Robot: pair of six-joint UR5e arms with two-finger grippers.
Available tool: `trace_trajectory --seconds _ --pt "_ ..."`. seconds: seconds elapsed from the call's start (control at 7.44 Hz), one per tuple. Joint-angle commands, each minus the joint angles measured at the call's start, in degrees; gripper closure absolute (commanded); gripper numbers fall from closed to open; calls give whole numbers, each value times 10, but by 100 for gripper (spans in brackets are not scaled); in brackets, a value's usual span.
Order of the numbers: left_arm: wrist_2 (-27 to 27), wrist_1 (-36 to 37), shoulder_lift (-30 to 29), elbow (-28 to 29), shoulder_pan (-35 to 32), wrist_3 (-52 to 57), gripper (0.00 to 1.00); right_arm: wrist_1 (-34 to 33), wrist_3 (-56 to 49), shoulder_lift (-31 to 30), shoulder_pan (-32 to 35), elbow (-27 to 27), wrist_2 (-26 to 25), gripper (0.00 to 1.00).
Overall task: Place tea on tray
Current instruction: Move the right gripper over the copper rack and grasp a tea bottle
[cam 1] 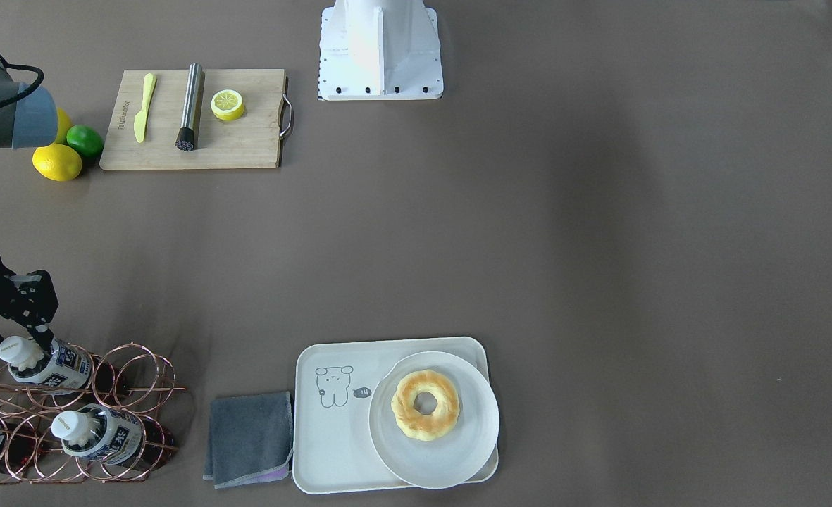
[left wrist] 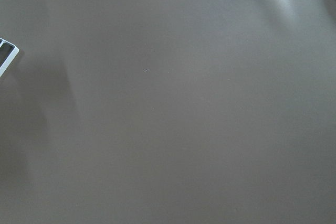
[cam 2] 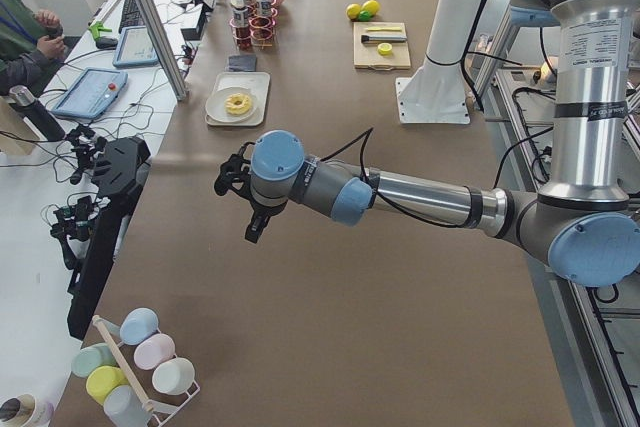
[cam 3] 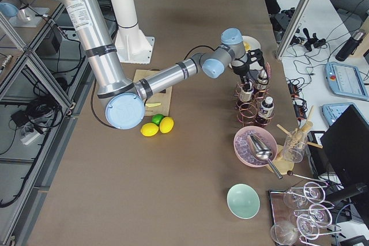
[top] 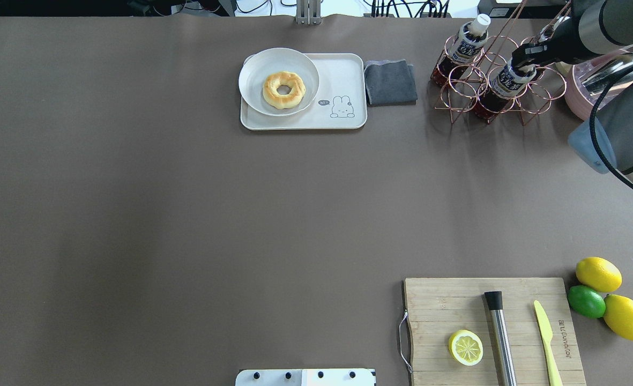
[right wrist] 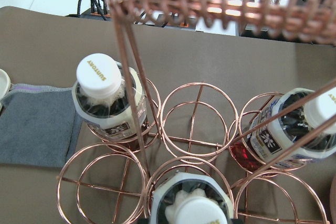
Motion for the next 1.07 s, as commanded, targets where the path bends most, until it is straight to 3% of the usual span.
trace_trajectory --seconds 0.0,0.27,0.4,0.67,0.94 --pt "0 -11 1 2 0 0 2 0 1 -1 2 -1 -1 44" --pt "0 -11 2 1 0 1 2 0 1 0 5 -1 0 45" --pt "0 -11 2 1 0 1 2 0 1 0 5 0 0 50" --pt "0 -11 2 1 0 1 2 0 3 0 5 0 -1 72" --pt "0 -12 2 3 0 2 2 0 5 3 7 0 1 100"
